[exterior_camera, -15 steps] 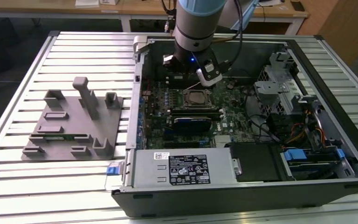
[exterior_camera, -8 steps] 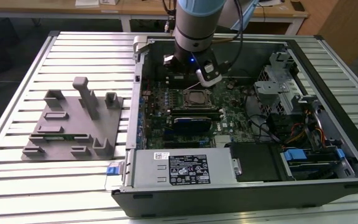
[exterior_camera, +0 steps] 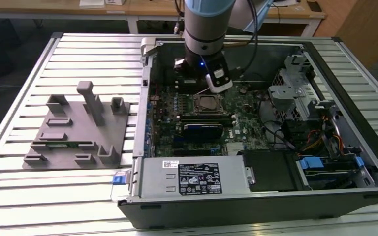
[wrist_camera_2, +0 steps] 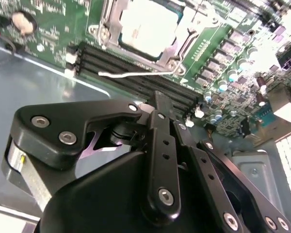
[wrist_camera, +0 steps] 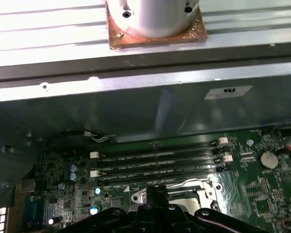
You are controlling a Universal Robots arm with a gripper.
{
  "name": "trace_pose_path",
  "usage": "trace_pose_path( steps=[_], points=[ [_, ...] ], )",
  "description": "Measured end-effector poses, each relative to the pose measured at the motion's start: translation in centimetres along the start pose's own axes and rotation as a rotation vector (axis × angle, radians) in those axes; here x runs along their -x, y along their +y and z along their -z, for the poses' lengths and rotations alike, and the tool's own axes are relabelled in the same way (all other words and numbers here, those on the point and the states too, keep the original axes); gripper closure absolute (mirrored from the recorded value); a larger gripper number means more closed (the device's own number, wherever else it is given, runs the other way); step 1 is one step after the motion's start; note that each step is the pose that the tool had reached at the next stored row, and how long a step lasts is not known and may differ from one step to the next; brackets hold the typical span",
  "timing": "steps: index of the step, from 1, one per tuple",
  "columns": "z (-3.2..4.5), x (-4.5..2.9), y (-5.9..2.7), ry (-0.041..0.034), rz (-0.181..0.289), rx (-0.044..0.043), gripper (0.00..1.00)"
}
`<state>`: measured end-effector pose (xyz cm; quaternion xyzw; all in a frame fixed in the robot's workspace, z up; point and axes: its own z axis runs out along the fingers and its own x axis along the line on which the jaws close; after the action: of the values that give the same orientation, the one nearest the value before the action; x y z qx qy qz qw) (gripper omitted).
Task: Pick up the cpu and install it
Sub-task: 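Install the first cpu locking lever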
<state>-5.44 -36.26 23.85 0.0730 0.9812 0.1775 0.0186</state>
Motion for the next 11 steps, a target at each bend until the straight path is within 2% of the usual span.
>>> trace_pose_path(
  steps=[2,3,6,11],
  points=[
    [-0.07,0.00,-0.01,-0.0073,-0.012,-0.0157,0.89],
    [-0.13,0.01,-0.02,-0.0087,-0.013,-0.0193,0.89],
    [-0.39,0.22,0.11,-0.0098,-0.015,-0.0240,0.89],
    [-0.91,1.02,0.36,-0.0123,-0.019,-0.0299,0.89]
  ],
)
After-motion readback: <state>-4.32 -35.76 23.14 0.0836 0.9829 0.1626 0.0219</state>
